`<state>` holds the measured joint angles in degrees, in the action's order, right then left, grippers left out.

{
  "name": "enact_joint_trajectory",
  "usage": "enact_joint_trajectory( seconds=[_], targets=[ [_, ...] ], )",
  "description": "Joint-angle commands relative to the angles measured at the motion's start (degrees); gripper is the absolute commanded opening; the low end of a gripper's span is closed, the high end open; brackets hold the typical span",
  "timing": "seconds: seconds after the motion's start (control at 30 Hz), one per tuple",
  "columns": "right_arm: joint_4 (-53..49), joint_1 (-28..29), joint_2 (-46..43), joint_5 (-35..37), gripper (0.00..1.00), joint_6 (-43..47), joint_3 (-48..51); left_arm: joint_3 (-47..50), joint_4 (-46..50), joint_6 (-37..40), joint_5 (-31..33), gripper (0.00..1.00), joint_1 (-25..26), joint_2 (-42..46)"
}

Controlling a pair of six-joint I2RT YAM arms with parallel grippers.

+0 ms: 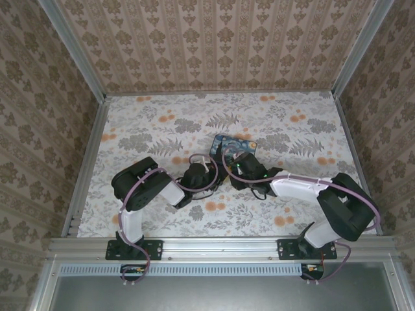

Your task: Unlock the padlock with the key

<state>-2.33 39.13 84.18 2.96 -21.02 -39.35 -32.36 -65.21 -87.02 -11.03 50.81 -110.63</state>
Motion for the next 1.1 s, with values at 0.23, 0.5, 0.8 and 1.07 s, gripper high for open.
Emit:
enact_joint_trajectory(
  seconds=[0.23,0.5,0.8,1.07],
  targets=[
    [10.34,-3.03,-11.13,-7.77,0.51,-9.83,6.59,1.77,1.24,0.01,-4.08,0.0,0.96,-0.66],
    [16.32,-3.03,-11.6,-10.46,0.52,-16.76,12.09,2.9,1.82,0.71,-4.18,0.0,0.92,1.0],
    [17.45,-5.46,-10.86,-9.51,0.54,-18.36,13.45,3.95,3.24,1.92,-5.12,0.0,1.56,2.78],
    [18.98,-10.69,-5.94,-13.05,0.55,-18.45,10.04,6.61,4.19,3.12,-6.38,0.18,2.32,2.96]
  ],
)
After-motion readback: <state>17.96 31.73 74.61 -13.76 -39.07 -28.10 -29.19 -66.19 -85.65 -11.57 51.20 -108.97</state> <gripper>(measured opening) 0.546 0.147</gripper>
